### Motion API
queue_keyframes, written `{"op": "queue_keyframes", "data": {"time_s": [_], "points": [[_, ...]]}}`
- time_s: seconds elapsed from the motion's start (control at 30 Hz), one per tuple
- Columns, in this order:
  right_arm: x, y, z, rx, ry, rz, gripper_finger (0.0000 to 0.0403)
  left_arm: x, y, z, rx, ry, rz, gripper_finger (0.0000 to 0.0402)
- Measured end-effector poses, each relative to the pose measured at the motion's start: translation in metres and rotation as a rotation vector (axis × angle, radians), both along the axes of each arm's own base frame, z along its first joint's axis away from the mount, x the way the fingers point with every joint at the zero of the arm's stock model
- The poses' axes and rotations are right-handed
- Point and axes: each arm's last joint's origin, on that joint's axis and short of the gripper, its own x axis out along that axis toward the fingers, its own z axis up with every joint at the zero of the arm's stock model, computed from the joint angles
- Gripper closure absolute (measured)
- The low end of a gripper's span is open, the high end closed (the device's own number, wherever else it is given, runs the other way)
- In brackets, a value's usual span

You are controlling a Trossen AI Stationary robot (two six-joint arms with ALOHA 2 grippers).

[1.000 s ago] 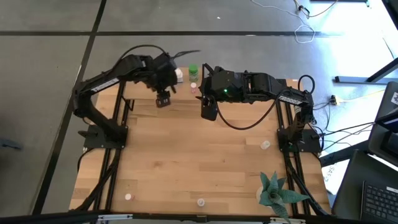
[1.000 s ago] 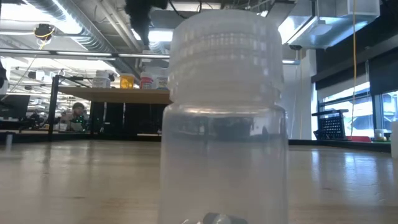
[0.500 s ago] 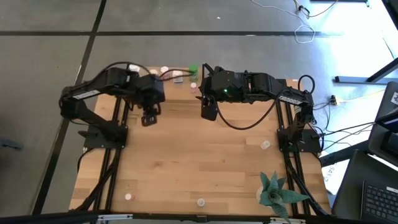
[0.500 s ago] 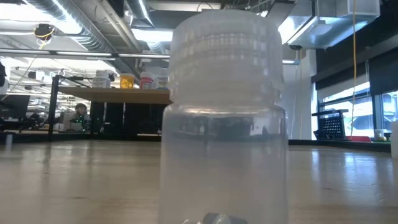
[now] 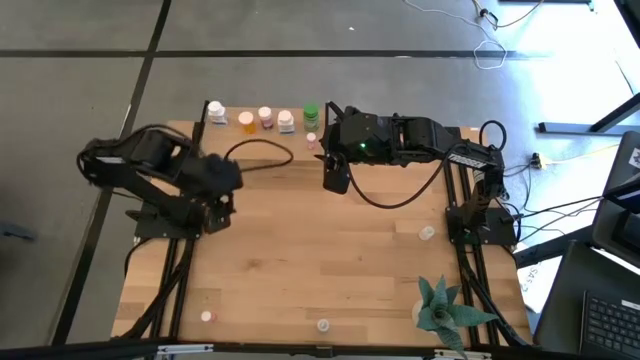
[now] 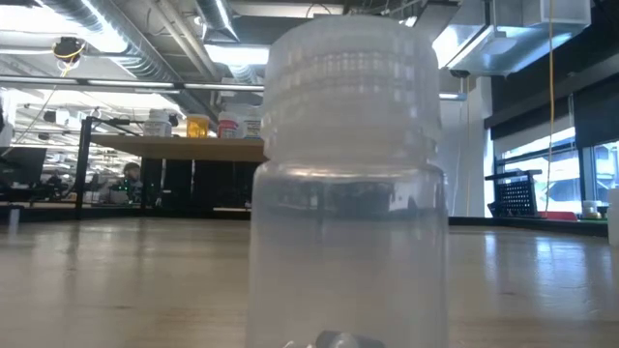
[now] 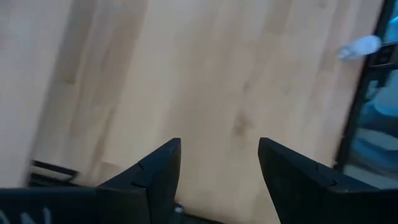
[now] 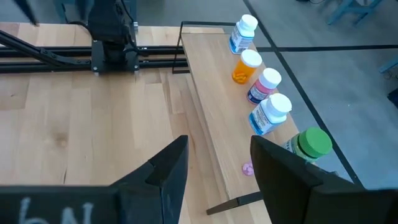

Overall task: Pick and place medicine bottles onto shelf by color
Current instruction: Put the bottom transparent pill bottle on the shelf

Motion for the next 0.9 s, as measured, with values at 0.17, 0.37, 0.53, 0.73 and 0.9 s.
{"op": "queue_keyframes", "data": {"time_s": [0.17, 0.37, 0.53, 0.73, 0.9], "points": [[0.0, 0.0, 0.0, 0.0, -0.001, 0.0, 0.0227, -0.01, -0.022, 0.002, -0.121, -0.013, 0.08, 0.0193], [0.001, 0.0, 0.001, 0.068, -0.044, -0.049, 0.0227, -0.017, -0.045, 0.001, -0.246, 0.0, 0.211, 0.0193], [0.002, 0.003, 0.001, 0.194, -0.059, 0.001, 0.0227, -0.024, -0.062, 0.0, -0.305, 0.0, 0.294, 0.0193], [0.001, 0.031, 0.0, 0.428, -0.009, 0.379, 0.0227, -0.028, -0.088, -0.006, -0.316, 0.045, 0.257, 0.0193], [-0.005, 0.072, 0.0, 0.474, 0.032, 0.593, 0.0227, -0.035, -0.112, -0.012, -0.287, 0.08, 0.159, 0.0193]]}}
